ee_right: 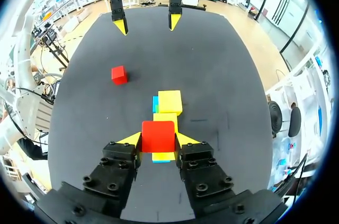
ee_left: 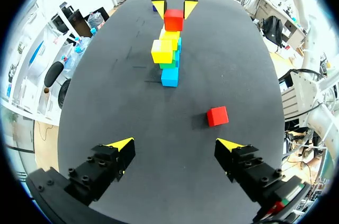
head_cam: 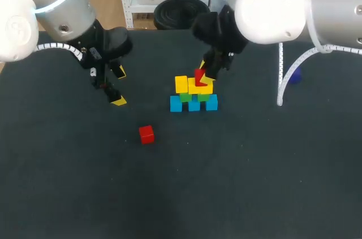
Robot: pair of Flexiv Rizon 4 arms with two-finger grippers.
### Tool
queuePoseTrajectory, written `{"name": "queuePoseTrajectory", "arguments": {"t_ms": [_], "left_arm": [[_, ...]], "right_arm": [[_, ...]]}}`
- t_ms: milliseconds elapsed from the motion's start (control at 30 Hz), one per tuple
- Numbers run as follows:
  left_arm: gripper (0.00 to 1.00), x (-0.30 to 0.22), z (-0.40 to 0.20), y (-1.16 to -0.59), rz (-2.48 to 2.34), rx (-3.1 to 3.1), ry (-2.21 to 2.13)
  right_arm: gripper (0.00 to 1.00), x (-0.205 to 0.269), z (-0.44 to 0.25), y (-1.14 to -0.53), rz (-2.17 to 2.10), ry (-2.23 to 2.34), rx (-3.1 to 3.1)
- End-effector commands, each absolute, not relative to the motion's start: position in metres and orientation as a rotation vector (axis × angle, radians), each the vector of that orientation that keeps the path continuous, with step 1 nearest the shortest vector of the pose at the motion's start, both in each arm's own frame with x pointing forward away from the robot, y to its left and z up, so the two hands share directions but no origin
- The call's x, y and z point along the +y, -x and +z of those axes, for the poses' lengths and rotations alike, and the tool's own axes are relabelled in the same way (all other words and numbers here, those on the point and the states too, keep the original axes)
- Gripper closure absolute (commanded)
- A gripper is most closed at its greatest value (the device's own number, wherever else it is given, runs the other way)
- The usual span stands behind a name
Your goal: Place the blue cubes, place green cubes on the blue cubes, place the yellow cubes on the green cubes, then place the red cubes on the yellow cubes, and place purple cube on the red cubes.
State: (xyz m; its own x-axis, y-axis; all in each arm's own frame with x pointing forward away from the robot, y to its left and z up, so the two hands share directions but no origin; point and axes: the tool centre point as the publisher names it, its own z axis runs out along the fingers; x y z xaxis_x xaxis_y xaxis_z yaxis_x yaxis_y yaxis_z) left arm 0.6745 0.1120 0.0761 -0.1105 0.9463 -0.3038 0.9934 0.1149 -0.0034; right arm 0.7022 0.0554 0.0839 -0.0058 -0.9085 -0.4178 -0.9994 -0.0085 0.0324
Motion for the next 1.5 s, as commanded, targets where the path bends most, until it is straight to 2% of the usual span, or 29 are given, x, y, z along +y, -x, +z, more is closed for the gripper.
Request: {"name": "queuePoseTrajectory", "arguments": {"t_ms": [33, 500, 700, 767, 1167, 1500], "left_arm": [[0.0, 0.1128, 0.0757, -0.6749, -0.306, 2.16, -1.929], [0.0, 0.1128, 0.0757, -0.6749, -0.306, 2.16, -1.929], [0.0, 0.1128, 0.0757, -0.6749, -0.306, 2.16, -1.929], [0.0, 0.1128, 0.0757, -0.6749, -0.306, 2.16, -1.929], [0.0, 0.1128, 0.0757, -0.6749, -0.306, 2.16, -1.929], [0.0, 0.1128, 0.0757, -0.6749, -0.306, 2.16, -1.929]], "right_arm": [[1.0, 0.0562, 0.0837, -0.7036, 0.474, 1.999, 1.995], [1.0, 0.0564, 0.0828, -0.7042, 0.475, 1.997, 2.0], [0.92, 0.0566, 0.0825, -0.7045, 0.475, 1.996, 2.003], [0.86, 0.0565, 0.0823, -0.7047, 0.475, 1.995, 2.005], [0.84, 0.0564, 0.0818, -0.7054, 0.474, 1.991, 2.008], [0.76, 0.0566, 0.0814, -0.7054, 0.476, 1.991, 2.006]]}}
